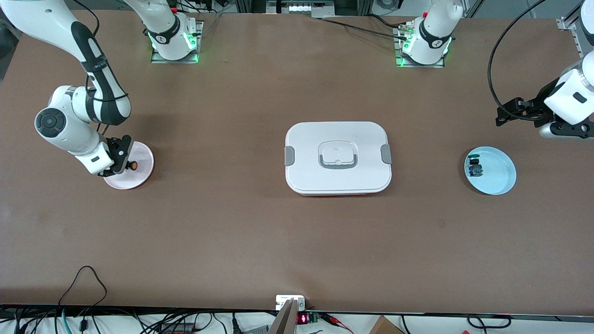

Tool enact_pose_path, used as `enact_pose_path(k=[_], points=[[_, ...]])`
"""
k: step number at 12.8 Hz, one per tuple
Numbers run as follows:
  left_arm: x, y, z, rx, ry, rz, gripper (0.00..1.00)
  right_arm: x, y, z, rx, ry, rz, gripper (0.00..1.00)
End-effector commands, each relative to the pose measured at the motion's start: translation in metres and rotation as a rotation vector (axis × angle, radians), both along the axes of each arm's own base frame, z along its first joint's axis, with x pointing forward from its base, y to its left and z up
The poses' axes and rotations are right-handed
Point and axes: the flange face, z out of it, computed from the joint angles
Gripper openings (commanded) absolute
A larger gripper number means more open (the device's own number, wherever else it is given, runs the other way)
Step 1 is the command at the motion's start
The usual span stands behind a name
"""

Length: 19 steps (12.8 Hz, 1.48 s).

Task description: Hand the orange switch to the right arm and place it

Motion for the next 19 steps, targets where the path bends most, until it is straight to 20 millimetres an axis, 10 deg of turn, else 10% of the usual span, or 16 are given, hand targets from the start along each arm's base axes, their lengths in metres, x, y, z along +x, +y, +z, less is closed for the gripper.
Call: enact_pose_path(k=[1,6,7,8,19], points=[[-0.001,0.001,-0.002,0.011,-0.004,0.011,1.0,-0.007,-0.003,-0.005,-0.001,-0.006,0.032,0.04],[0.008,-0.01,0.008,0.019,-0.025,-0.011,1.0,-0.009,-0.006,-0.014,0.001,-0.009,0.029,0.12],[0.008,-0.01,0.008,0.019,-0.027,-0.011,1.0,-0.009,-0.006,-0.013,0.004,-0.013,0.01,0.68],[0.008,-0.01,0.008,0.019,-0.022,-0.011,1.0,-0.009,-0.011,-0.008,0.004,-0.021,-0.001,1.0],[0.011,-0.014,0.019,0.019,-0.019,-0.02,1.0,0.024,0.004,0.131,0.156,-0.095,-0.321,1.0]])
